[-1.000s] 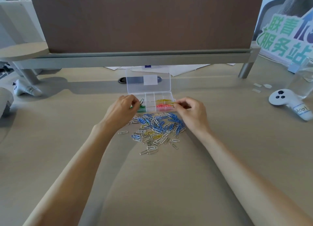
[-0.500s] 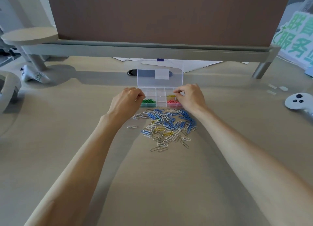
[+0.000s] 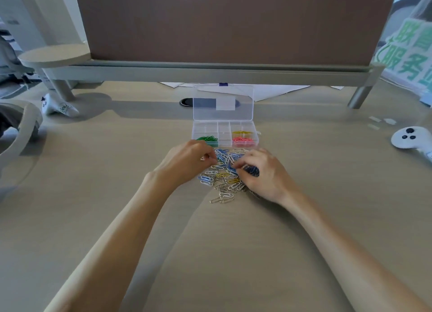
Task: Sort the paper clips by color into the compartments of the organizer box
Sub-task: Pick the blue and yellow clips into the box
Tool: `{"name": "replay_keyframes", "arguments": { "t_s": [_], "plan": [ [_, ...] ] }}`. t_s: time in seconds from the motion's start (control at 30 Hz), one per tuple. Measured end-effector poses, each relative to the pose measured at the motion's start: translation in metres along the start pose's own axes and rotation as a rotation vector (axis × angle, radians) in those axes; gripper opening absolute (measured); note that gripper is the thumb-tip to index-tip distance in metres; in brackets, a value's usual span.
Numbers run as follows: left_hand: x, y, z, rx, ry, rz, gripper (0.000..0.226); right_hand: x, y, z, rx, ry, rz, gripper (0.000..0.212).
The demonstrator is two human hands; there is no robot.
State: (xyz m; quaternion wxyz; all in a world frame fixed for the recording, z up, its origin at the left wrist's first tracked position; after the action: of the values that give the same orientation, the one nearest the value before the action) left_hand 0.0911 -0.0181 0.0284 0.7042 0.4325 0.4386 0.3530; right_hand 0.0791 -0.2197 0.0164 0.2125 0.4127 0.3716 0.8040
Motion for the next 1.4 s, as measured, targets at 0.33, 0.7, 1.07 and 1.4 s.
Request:
{"name": "replay_keyframes", "arguments": {
  "t_s": [0.33,0.7,1.07,1.4],
  "plan": [
    [0.004,-0.004,0.001,-0.071,0.040,0.054,0.015,0.008,-0.015,0.027,0.044,0.049,-0.288,0.027],
    [-0.007,-0.001,0.008,-0.087,-0.048,0.057,0.026,0.003,-0.018,0.027,-0.058,-0.054,-0.094,0.011],
    [0.004,0.006,-0.001,-0.033,0.054,0.115,0.011,0.018,-0.019,0.044,0.043,-0.176,-0.146,0.014],
    [0.007,0.003,-0.015,-0.186,0.007,0.098,0.016,0.020,-0.019,0.063,0.240,-0.217,-0.165,0.004]
  ]
}}
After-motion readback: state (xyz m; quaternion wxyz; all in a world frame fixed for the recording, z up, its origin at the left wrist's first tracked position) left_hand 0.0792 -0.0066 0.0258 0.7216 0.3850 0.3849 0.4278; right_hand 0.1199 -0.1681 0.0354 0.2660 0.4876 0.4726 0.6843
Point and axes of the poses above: each hand's wrist, its own z-axis towards the middle knuckle, its own y-axis out of the back of the hand, x = y × z, the point moved 3 cm from there along z, towards the middle knuckle
